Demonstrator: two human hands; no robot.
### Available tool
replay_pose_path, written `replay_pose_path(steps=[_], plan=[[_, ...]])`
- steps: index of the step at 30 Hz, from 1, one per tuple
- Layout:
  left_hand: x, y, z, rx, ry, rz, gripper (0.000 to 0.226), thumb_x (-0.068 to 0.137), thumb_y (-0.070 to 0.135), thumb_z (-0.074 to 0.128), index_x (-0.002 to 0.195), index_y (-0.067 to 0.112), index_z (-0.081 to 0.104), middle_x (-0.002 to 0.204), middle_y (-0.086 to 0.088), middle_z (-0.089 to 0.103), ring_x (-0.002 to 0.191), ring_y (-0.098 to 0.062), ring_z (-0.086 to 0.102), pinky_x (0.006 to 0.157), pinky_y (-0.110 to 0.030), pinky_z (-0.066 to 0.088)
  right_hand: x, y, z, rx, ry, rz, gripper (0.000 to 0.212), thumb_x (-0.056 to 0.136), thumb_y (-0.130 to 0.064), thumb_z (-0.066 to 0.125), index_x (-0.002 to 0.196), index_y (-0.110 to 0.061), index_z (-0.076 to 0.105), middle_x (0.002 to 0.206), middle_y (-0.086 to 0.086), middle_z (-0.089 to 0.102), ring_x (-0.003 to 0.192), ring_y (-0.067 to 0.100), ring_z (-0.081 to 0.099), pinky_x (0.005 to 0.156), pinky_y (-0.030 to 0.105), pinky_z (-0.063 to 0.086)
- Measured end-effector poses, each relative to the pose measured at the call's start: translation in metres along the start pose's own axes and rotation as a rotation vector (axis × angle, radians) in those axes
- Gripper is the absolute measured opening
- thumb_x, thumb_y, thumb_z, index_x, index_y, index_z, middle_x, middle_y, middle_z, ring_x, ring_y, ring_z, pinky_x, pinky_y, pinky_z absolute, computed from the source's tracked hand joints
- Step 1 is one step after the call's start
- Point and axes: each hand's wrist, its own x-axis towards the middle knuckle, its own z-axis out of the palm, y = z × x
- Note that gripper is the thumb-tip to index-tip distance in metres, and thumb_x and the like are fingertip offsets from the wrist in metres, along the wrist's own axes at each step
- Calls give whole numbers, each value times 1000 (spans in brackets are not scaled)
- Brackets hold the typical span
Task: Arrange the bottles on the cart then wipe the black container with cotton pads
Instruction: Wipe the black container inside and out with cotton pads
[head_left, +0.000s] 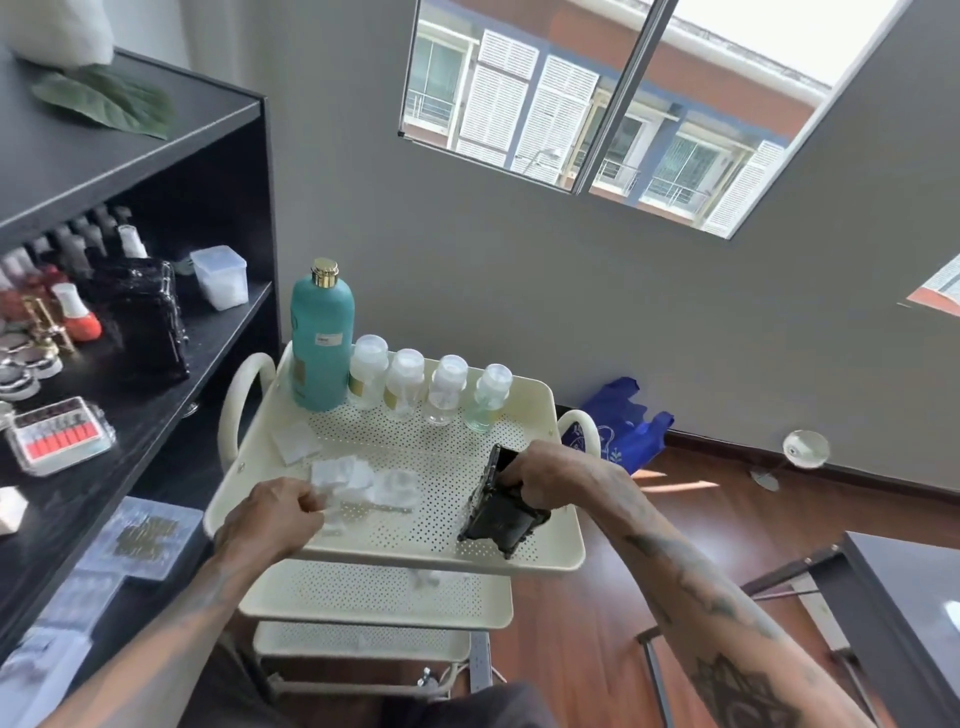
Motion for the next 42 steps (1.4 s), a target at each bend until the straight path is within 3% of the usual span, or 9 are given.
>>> replay_pose_path(steps=[4, 6, 10, 20, 26, 30, 35, 39, 42], plan=[[-3, 0, -6, -53, -5, 59, 7, 78, 29, 71, 79, 34, 66, 96, 8, 66, 87, -15, 64, 82, -37, 55, -33, 27, 15, 475, 484, 6, 34, 83, -7, 55, 105, -27, 71, 103, -10, 65, 97, 14, 59, 88, 28, 48], [-7, 3, -8, -100, 13, 75, 9, 78, 27, 73, 76, 31, 65, 91, 7, 62, 85, -16, 61, 78, -35, 51, -45, 36, 30, 526, 612, 38, 45, 79, -24, 67, 122, -31, 59, 116, -12, 54, 103, 8, 53, 96, 27, 43], [-15, 6, -16, -192, 47, 99, 12, 77, 17, 76, 78, 21, 65, 78, 4, 67, 79, -18, 63, 71, -34, 47, -37, 34, 59, 664, 386, 65, 106, 68, -44, 80, 152, -27, 18, 148, -7, 29, 133, 14, 37, 113, 33, 32], [-44, 58, -52, -453, -50, 190, 19, 80, 17, 80, 100, 17, 77, 91, 0, 77, 87, -14, 71, 73, -16, 55, -13, 32, 89, 842, 537, 58, 88, 72, -29, 80, 145, -27, 31, 140, -5, 44, 117, 11, 54, 101, 29, 40], [-35, 106, -58, -494, -73, 254, 48, 82, 4, 75, 126, 17, 61, 101, -13, 70, 91, -27, 72, 75, -32, 61, -12, 32, 95, 887, 584, 44, 88, 71, -30, 80, 145, -27, 33, 140, -4, 46, 122, 14, 51, 105, 29, 39], [-32, 141, -57, -458, -65, 219, 23, 84, 5, 73, 107, 4, 69, 99, -13, 74, 91, -30, 72, 76, -34, 61, -12, 32, 97, 900, 597, 40, 89, 70, -31, 80, 145, -26, 34, 138, -4, 48, 121, 16, 52, 105, 33, 41], [-37, 202, -30, -597, -286, 158, 22, 83, 7, 74, 104, 3, 66, 96, -14, 73, 83, -28, 71, 81, -39, 58, -12, 36, 99, 940, 614, 29, 89, 70, -28, 81, 145, -27, 33, 140, -6, 46, 123, 17, 51, 105, 34, 41], [-37, 217, 17, -445, -193, 128, 8, 83, 16, 75, 88, 10, 73, 93, -7, 73, 84, -18, 64, 72, -31, 51, -15, 34, 98, 949, 623, 6, 85, 72, -24, 81, 144, -22, 35, 137, -3, 48, 120, 17, 52, 105, 33, 41], [-31, 206, 43, -207, -48, 138, 22, 63, 42, 79, 75, 23, 76, 95, -2, 71, 99, -24, 63, 81, -43, 57, -15, 33, 96, 922, 636, -1, 86, 72, -25, 80, 145, -23, 34, 136, -2, 48, 120, 18, 50, 105, 34, 40]])
